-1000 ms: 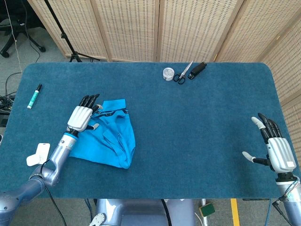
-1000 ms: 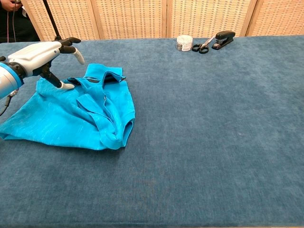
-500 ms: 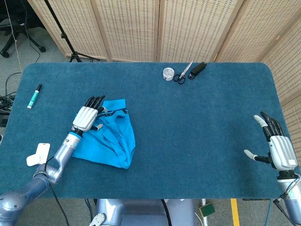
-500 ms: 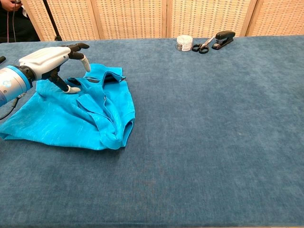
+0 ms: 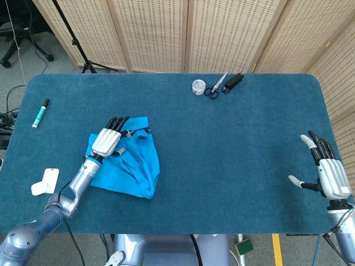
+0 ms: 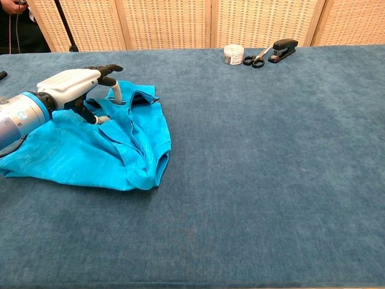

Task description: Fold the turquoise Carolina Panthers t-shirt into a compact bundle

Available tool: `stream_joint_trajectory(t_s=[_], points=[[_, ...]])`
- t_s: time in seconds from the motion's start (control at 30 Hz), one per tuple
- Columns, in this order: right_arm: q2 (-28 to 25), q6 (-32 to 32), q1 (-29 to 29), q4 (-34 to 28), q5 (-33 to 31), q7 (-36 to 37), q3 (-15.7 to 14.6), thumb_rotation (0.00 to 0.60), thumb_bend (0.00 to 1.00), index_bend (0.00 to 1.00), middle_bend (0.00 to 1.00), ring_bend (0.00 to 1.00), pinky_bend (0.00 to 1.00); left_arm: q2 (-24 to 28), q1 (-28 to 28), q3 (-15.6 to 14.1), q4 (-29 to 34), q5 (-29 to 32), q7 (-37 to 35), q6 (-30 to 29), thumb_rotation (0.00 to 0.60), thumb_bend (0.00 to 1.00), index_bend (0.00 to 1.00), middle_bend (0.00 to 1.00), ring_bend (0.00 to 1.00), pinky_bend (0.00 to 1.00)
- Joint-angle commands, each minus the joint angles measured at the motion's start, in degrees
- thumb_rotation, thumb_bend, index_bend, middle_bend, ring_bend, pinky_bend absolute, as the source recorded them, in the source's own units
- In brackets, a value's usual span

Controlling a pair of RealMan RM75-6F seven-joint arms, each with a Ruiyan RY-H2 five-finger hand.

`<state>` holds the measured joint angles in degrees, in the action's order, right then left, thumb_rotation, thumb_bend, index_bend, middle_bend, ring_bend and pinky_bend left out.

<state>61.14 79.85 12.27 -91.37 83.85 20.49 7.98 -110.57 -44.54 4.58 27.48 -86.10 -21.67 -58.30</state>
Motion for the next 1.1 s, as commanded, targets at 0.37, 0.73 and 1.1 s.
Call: stream_joint_trajectory(t_s=[0.37, 0.73, 1.1], points=[[-0.06, -0.36, 0.08, 0.04, -0.15, 0.08, 0.09, 0.6, 0.0, 0.0, 0.0, 0.0, 0.0, -0.7, -0.22, -0.47, -1.27, -0.1, -1.19, 0.27, 0.6, 0.42, 0.58, 0.0, 0.0, 0.0], [0.09, -0.63, 0.16, 0.15, -0.23, -0.24, 0.08, 0.6, 0.0, 0.0, 0.0, 0.0, 0.0, -1.25, -0.75, 1.36, -2.38, 1.76, -2.35, 0.71, 0.6, 0.46, 0.63, 0.0, 0.0, 0.0], [0.32, -1.14, 0.32, 0.37, -0.67, -0.71, 0.17, 0.6, 0.0, 0.0, 0.0, 0.0, 0.0, -1.92, -3.48, 5.99, -3.52, 6.32, -0.69, 4.1, 0.6, 0.46, 0.64, 0.0, 0.0, 0.0]])
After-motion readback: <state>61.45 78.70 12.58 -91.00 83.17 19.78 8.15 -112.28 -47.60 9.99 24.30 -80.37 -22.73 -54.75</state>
